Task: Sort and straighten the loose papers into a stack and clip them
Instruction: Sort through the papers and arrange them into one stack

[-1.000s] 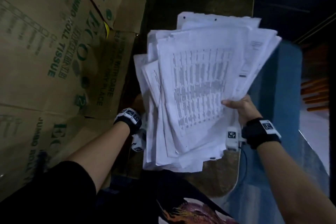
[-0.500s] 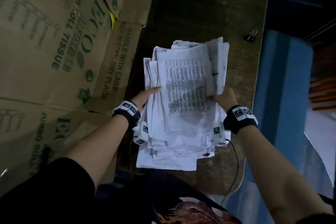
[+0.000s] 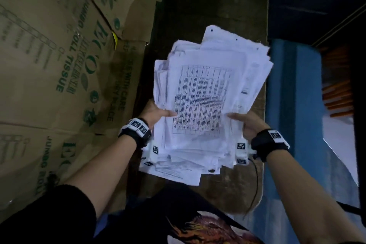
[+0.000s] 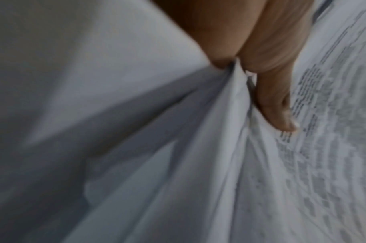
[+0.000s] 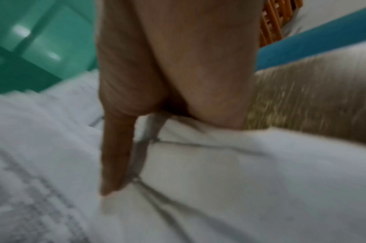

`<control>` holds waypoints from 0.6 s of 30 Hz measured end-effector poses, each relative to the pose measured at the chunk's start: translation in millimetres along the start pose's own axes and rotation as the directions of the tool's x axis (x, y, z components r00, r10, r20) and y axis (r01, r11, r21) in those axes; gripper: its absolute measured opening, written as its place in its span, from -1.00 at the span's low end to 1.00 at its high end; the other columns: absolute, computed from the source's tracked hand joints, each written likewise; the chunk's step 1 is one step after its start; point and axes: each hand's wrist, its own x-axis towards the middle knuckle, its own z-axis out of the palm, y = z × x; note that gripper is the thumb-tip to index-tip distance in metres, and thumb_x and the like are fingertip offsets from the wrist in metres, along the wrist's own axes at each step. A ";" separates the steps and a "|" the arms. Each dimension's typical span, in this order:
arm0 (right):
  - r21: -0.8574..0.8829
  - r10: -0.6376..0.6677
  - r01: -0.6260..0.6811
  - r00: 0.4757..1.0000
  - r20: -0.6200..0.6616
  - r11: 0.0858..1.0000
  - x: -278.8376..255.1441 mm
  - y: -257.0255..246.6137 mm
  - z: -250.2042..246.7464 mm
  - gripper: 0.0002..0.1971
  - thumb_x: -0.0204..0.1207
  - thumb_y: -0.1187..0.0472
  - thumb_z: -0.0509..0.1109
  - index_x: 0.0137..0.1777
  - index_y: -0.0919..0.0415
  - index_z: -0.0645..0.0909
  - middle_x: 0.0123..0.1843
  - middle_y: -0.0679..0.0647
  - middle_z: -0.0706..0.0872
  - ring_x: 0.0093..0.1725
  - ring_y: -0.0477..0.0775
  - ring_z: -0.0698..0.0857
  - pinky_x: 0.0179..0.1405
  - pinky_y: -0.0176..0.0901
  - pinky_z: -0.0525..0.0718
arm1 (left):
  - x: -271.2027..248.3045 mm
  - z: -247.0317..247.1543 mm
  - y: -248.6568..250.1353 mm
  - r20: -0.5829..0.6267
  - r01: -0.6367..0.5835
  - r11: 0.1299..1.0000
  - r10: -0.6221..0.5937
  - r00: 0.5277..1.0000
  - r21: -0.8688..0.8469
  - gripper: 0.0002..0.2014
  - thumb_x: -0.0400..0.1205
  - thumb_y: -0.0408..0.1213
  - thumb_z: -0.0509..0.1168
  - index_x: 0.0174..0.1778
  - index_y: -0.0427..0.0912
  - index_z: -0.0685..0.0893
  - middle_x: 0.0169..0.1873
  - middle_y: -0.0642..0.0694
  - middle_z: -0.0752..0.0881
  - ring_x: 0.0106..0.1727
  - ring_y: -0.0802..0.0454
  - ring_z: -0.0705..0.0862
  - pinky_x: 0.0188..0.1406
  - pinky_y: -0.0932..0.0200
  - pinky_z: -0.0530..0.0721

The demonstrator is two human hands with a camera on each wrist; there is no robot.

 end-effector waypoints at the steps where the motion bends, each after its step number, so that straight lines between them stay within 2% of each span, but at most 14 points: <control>1: 0.060 -0.057 0.056 0.998 0.026 0.997 -10.8 -5.4 0.6 -0.54 0.45 0.50 0.50 0.37 0.45 0.58 0.28 0.41 0.69 0.28 0.36 0.70 0.21 0.20 0.71 | -7.7 -2.9 11.9 0.000 -0.043 0.999 0.043 0.999 -0.009 0.09 0.21 -0.27 0.70 0.57 -0.30 0.19 0.56 -0.18 0.33 0.61 -0.11 0.23 0.49 0.11 0.21; 2: 0.108 -0.135 0.128 0.989 0.053 0.986 -20.5 -11.6 2.9 -0.49 0.42 0.52 0.51 0.39 0.43 0.55 0.34 0.45 0.64 0.33 0.44 0.64 0.31 0.40 0.58 | -14.1 -4.6 22.9 -0.023 -0.082 0.996 0.082 0.996 -0.016 0.11 0.23 -0.27 0.69 0.60 -0.32 0.14 0.60 -0.21 0.27 0.63 -0.11 0.19 0.48 0.15 0.18; 3: 0.128 -0.228 0.220 0.972 0.056 0.967 -30.8 -21.0 7.8 -0.47 0.41 0.54 0.51 0.40 0.41 0.53 0.35 0.47 0.62 0.33 0.48 0.63 0.31 0.49 0.54 | -20.8 -5.9 35.1 -0.056 -0.136 0.990 0.135 0.989 -0.025 0.11 0.25 -0.28 0.68 0.60 -0.34 0.12 0.60 -0.23 0.26 0.63 -0.11 0.19 0.45 0.20 0.17; 4: 0.130 -0.319 0.313 0.947 0.026 0.941 -41.4 -31.2 14.3 -0.48 0.41 0.56 0.49 0.39 0.40 0.53 0.33 0.45 0.65 0.29 0.46 0.67 0.25 0.46 0.59 | -30.8 -6.5 49.8 -0.112 -0.192 0.981 0.188 0.976 -0.025 0.07 0.28 -0.27 0.67 0.59 -0.36 0.15 0.59 -0.23 0.29 0.62 -0.11 0.22 0.40 0.26 0.18; 6: 0.020 -0.517 0.523 0.848 -0.118 0.852 -65.4 -58.6 32.6 -0.58 0.43 0.55 0.48 0.30 0.42 0.59 0.15 0.22 0.80 0.14 0.23 0.79 0.07 0.12 0.75 | -46.7 -6.8 74.1 -0.223 -0.331 0.943 0.317 0.922 -0.028 -0.08 0.31 -0.22 0.65 0.52 -0.38 0.32 0.45 -0.21 0.47 0.52 -0.07 0.39 0.27 0.38 0.23; 8: -0.165 -0.684 0.665 0.698 -0.211 0.729 -83.6 -83.1 44.8 -0.70 0.44 0.51 0.49 0.18 0.43 0.66 -0.10 -0.16 0.86 -0.05 -0.12 0.81 -0.06 -0.18 0.73 | -58.4 -4.2 92.3 -0.310 -0.471 0.878 0.427 0.850 -0.082 -0.34 0.31 -0.14 0.65 0.24 -0.34 0.59 0.14 -0.14 0.69 0.30 0.01 0.63 0.12 0.38 0.46; 10: -0.231 -0.770 0.736 0.590 -0.244 0.637 -92.6 -98.1 49.3 -0.78 0.45 0.51 0.48 0.09 0.37 0.69 -0.16 -0.27 0.83 -0.08 -0.22 0.78 -0.07 -0.18 0.72 | -73.6 0.0 105.5 -0.377 -0.580 0.801 0.496 0.782 -0.151 -0.62 0.36 -0.21 0.63 -0.05 -0.31 0.68 -0.11 -0.03 0.77 0.02 0.24 0.74 -0.15 0.48 0.59; 11: -0.238 -0.801 0.766 0.548 -0.241 0.597 -95.7 -101.5 50.4 -0.77 0.45 0.51 0.47 0.08 0.30 0.68 -0.11 -0.25 0.83 -0.01 -0.17 0.78 -0.02 -0.16 0.73 | -77.7 1.8 107.6 -0.396 -0.634 0.747 0.531 0.749 -0.198 -0.69 0.40 -0.31 0.60 -0.04 -0.33 0.70 -0.09 -0.04 0.78 -0.03 0.35 0.73 -0.18 0.52 0.61; 12: -0.233 -0.823 0.791 0.521 -0.226 0.565 -98.7 -102.2 51.4 -0.73 0.46 0.51 0.47 0.10 0.23 0.68 -0.04 -0.23 0.82 0.07 -0.09 0.77 0.06 -0.14 0.74 | -80.5 3.0 107.3 -0.406 -0.671 0.705 0.556 0.725 -0.232 -0.68 0.41 -0.37 0.58 0.01 -0.41 0.70 -0.01 -0.12 0.79 -0.01 0.36 0.73 -0.14 0.47 0.66; 13: -0.225 -0.836 0.807 0.507 -0.210 0.546 -101.0 -100.8 51.0 -0.68 0.45 0.52 0.48 0.12 0.17 0.67 0.02 -0.21 0.82 0.15 -0.03 0.76 0.12 -0.13 0.73 | -79.7 3.2 104.4 -0.404 -0.682 0.687 0.566 0.718 -0.250 -0.65 0.42 -0.37 0.58 0.06 -0.42 0.71 0.04 -0.18 0.79 0.04 0.30 0.73 -0.07 0.36 0.72; 14: -0.210 -0.835 0.810 0.513 -0.199 0.547 -102.6 -97.9 49.1 -0.63 0.44 0.52 0.49 0.14 0.12 0.67 0.05 -0.20 0.81 0.19 0.00 0.75 0.14 -0.12 0.73 | -78.3 0.9 100.4 -0.387 -0.682 0.685 0.573 0.722 -0.257 -0.65 0.40 -0.36 0.59 0.08 -0.33 0.73 0.05 -0.12 0.80 0.09 0.26 0.74 -0.01 0.25 0.76; 16: -0.196 -0.809 0.784 0.572 -0.140 0.588 -101.1 -88.1 40.0 -0.62 0.40 0.52 0.53 0.15 0.15 0.69 0.09 -0.09 0.82 0.21 0.06 0.75 0.16 0.00 0.74 | -72.2 -6.4 90.7 -0.318 -0.658 0.718 0.583 0.747 -0.229 -0.66 0.37 -0.34 0.61 0.00 0.03 0.76 -0.06 0.18 0.82 0.08 0.29 0.74 0.05 0.14 0.77; 17: -0.211 -0.793 0.767 0.603 -0.087 0.606 -99.2 -83.1 34.8 -0.63 0.37 0.50 0.57 0.14 0.20 0.70 0.11 0.01 0.82 0.21 0.10 0.76 0.18 0.12 0.73 | -68.0 -9.3 84.3 -0.275 -0.645 0.734 0.588 0.761 -0.215 -0.63 0.36 -0.36 0.62 -0.04 0.14 0.75 -0.11 0.27 0.81 0.07 0.30 0.75 0.05 0.11 0.77; 18: -0.234 -0.778 0.750 0.626 -0.052 0.619 -97.1 -78.5 30.0 -0.62 0.33 0.46 0.60 0.13 0.20 0.70 0.11 0.05 0.82 0.20 0.12 0.76 0.18 0.18 0.72 | -64.8 -11.6 78.2 -0.229 -0.631 0.745 0.590 0.774 -0.214 -0.61 0.35 -0.41 0.61 -0.06 0.16 0.75 -0.14 0.32 0.81 0.04 0.31 0.76 0.04 0.10 0.78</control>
